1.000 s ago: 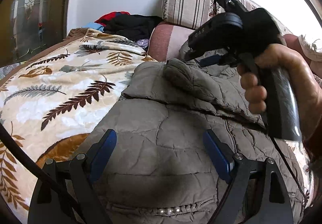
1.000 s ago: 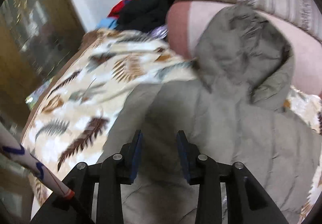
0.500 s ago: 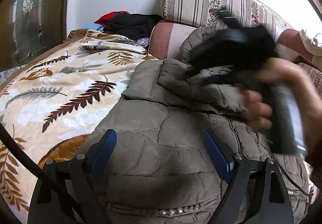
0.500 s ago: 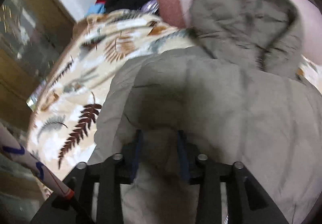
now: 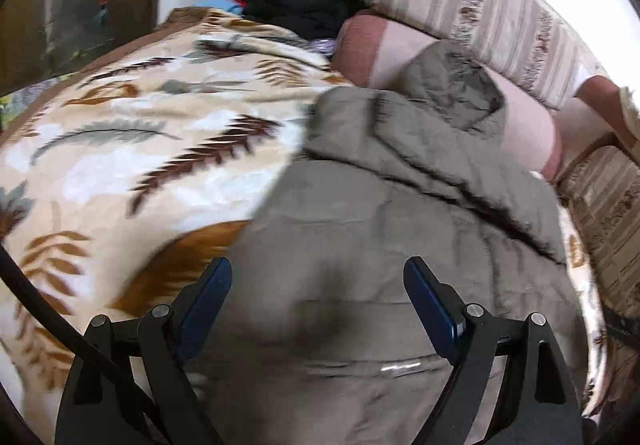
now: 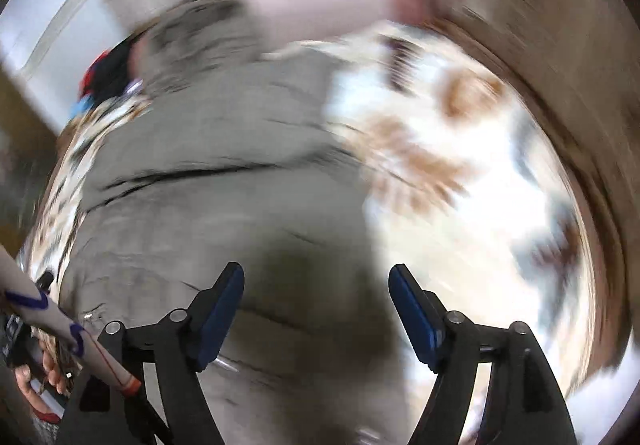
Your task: Fold large clothes
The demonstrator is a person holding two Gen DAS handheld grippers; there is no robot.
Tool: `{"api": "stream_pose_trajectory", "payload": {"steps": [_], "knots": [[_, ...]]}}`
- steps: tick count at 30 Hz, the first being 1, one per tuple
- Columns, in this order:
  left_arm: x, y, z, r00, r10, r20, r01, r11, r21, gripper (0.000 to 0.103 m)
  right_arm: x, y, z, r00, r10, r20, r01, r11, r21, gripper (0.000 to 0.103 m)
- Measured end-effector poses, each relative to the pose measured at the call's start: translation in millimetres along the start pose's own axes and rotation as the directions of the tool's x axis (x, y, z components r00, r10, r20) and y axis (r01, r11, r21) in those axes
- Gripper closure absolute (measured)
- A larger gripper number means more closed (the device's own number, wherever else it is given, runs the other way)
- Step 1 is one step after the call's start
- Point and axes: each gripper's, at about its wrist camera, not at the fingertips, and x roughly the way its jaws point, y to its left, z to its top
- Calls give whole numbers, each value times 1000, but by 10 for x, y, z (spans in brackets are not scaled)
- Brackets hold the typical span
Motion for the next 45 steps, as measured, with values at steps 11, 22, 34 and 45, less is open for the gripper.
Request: {"api": "stream_pose_trajectory", "payload": {"steps": [11,22,34,45], "knots": [[338,431,-298,961,-91,-262,87,996,-27,16,287,-439,-643,977,194,-91,-183,976,115,25],[85,13,-444,964,-76,-256,93,994,55,39,117,-516,-685,980,196,-31,-193,977,92,86],[-465,70,-139,997,-14,-81,18,999,52,35,-162,-576,-702,993,103,54,-109,986,127,55],[-177,-705,94,996,-58,-61,66,987,146,26,-432,198,-322,981,179,68,-177,984,-35,46]]}}
